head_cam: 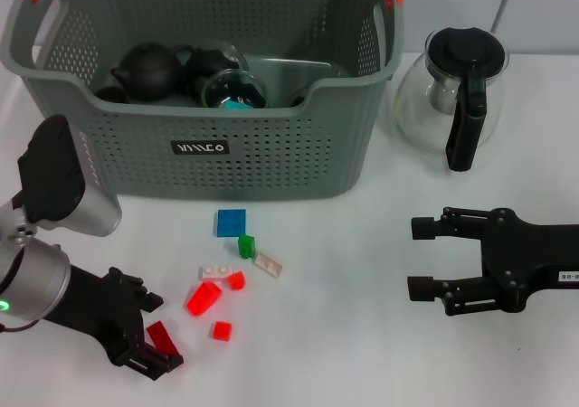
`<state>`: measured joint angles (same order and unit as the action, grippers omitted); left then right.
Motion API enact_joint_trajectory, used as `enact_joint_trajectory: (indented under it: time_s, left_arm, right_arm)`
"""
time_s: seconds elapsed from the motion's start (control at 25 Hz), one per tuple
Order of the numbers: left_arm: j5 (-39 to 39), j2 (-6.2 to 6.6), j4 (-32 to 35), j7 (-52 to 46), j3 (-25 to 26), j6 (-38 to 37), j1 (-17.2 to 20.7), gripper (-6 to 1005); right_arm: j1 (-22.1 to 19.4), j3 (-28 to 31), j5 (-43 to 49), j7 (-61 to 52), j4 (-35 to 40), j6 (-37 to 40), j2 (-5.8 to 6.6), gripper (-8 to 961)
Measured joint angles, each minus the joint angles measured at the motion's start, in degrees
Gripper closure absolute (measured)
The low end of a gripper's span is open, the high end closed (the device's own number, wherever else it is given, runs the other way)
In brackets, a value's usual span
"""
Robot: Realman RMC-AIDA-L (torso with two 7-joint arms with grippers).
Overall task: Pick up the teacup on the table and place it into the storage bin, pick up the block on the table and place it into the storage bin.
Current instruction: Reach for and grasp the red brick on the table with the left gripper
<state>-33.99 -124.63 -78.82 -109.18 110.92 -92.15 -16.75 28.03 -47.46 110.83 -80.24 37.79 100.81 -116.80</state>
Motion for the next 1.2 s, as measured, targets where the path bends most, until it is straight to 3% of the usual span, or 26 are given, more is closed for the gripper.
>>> enact_joint_trajectory:
  time_s: [1.2]
  left_arm:
    - [3.1,0.02,-0.3,-2.3,-0.7,6.2,0.1,126]
  right_arm:
    - [-0.5,0.0,0.0,0.0,-0.1,0.1,0.09,38]
